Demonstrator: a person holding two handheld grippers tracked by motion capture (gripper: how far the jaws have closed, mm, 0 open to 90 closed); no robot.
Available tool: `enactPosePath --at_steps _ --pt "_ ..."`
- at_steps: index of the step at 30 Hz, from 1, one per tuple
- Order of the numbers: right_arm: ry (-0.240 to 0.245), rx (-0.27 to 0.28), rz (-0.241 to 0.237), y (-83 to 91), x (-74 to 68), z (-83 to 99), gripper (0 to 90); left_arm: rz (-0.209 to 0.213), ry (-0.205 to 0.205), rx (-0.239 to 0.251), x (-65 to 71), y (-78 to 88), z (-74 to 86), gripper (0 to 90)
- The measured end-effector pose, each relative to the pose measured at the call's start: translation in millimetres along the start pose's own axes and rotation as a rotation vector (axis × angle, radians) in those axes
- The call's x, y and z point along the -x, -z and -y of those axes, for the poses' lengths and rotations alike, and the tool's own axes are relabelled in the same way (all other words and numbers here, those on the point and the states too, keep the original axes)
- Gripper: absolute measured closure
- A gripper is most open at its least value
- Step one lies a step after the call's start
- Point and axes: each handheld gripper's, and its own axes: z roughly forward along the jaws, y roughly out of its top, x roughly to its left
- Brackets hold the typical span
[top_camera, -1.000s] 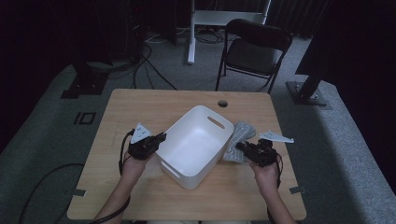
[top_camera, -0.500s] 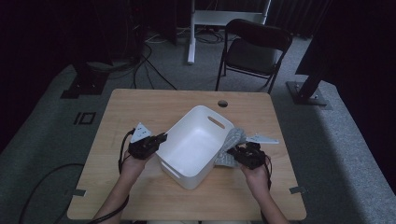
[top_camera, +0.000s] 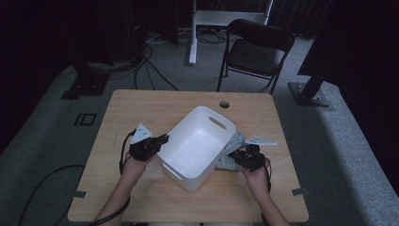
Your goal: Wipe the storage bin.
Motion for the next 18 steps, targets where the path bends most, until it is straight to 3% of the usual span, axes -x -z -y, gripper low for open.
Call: enactPosePath --at_steps 18 --pt "-0.022 -0.063 0.039 -24.1 12.3 11.7 76.0 -0.008 0.002 0.001 1.2 -1.3 -0.5 86.4"
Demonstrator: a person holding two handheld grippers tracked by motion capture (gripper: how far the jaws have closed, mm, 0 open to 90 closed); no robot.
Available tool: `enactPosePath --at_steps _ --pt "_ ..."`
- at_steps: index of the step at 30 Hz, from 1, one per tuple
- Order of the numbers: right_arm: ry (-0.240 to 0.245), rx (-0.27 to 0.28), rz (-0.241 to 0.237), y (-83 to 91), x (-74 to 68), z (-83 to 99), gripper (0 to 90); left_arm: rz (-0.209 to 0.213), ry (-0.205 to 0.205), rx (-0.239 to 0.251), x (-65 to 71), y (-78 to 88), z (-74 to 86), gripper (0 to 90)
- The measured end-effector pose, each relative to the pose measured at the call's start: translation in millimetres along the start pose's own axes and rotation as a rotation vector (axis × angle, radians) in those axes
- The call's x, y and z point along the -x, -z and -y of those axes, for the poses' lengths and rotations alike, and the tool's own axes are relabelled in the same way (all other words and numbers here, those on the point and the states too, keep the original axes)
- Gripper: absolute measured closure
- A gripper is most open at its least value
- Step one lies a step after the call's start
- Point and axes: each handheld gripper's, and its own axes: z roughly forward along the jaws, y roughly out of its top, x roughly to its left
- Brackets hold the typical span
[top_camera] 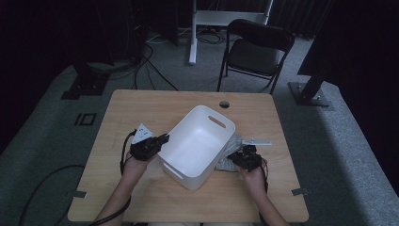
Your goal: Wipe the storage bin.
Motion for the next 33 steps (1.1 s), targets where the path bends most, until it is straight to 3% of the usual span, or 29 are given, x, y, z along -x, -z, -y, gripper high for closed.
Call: enactPosePath --at_steps 4,8,15,22,28,33 --pt "-0.022 -0.037 0.000 -10.6 4.9 5.5 76.0 -0.015 0.007 0.002 0.1 0.0 0.2 86.3" --pt "-0.014 -0.039 0.002 -5.6 3.8 1.7 76.0 -0.042 0.019 0.006 -0.1 -0.5 0.3 86.9" --pt "0.001 0.076 -0.023 30.4 -2.2 -14.8 76.0 -0.065 0.008 0.008 2.4 -3.4 -1.1 87.3" --pt "0.028 0.170 -0.093 62.0 -20.6 -27.8 75.9 -0.081 0.011 0.011 3.2 -5.6 -1.9 87.4" --pt "0.071 0.161 -0.104 57.6 -35.4 -26.8 75.9 -0.046 0.001 0.011 2.6 -6.3 -2.4 87.2" --pt "0.072 0.145 -0.097 49.4 -35.1 -24.8 76.0 -0.041 -0.001 0.013 2.4 -6.1 -2.1 87.0"
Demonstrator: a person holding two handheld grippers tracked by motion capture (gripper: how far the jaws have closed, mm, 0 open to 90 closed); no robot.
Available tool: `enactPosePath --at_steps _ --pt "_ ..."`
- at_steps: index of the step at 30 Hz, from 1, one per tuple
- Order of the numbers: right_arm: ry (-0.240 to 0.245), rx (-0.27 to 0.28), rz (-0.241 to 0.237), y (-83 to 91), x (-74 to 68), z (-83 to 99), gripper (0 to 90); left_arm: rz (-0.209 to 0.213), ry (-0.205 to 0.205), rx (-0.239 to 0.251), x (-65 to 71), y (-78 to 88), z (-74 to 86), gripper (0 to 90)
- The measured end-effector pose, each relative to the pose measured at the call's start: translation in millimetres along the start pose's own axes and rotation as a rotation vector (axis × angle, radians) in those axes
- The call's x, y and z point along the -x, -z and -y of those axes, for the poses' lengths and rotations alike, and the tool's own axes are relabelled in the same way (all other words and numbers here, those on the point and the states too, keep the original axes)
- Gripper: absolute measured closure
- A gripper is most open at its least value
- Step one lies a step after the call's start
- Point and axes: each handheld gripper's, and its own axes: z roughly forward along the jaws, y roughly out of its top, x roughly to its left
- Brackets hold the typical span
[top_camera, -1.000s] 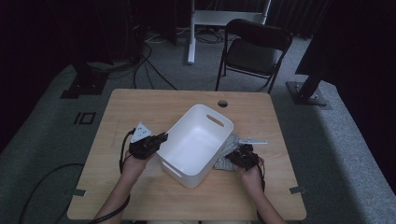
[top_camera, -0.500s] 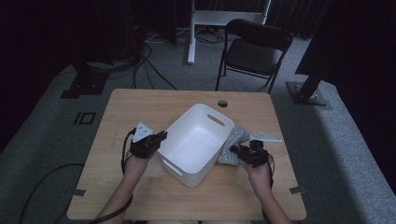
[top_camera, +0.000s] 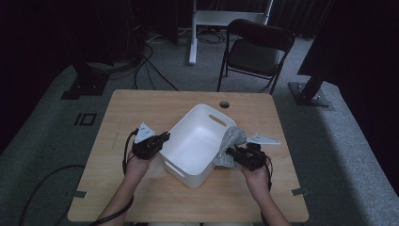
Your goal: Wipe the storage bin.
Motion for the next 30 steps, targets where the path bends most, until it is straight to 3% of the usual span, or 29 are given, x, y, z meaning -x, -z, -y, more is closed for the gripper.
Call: enactPosePath --at_steps 9,15,30 --pt "-0.011 -0.055 0.024 -14.2 6.0 12.1 76.0 -0.006 -0.009 -0.004 0.8 -0.1 -0.4 87.0" --pt "-0.014 -0.074 0.033 -19.5 8.8 16.6 76.0 0.018 0.016 0.011 -1.2 -0.2 1.1 86.4" --pt "-0.030 -0.151 0.073 -39.7 19.7 32.9 76.1 0.002 -0.003 0.009 0.8 -0.3 0.7 86.5"
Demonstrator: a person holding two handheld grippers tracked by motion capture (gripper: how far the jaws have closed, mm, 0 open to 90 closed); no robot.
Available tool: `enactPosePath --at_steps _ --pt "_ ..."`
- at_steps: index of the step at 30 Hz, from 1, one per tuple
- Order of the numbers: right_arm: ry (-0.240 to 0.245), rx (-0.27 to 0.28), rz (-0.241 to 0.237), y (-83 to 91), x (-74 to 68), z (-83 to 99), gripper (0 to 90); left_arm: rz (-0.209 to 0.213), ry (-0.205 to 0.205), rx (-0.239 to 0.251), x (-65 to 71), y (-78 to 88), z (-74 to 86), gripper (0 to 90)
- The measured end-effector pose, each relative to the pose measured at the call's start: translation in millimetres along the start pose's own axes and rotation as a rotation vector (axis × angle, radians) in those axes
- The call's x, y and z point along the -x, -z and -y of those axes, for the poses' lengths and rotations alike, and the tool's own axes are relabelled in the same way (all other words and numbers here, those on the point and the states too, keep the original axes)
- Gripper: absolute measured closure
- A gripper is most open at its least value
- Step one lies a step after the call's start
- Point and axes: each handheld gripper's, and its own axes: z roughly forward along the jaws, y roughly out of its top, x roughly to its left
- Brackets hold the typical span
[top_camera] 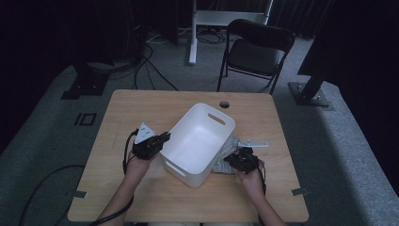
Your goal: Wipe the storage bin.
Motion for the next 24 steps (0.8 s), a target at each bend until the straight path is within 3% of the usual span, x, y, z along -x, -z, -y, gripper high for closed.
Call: enactPosePath --at_steps 7,13,16,24 --pt "-0.025 -0.062 0.016 -20.6 7.4 10.7 76.1 -0.013 -0.004 -0.004 0.7 -0.1 -0.3 86.4" --pt "-0.022 -0.068 0.018 -17.9 7.0 8.4 76.1 -0.031 0.006 -0.005 0.7 -0.3 -0.6 86.7" --pt "-0.006 -0.036 0.011 -3.7 5.2 2.3 76.1 -0.036 -0.002 -0.006 1.8 -0.7 -1.0 86.8" --pt "0.001 0.165 -0.046 61.8 -7.8 -23.4 76.0 -0.039 0.001 -0.010 2.2 -1.4 -1.5 87.1"
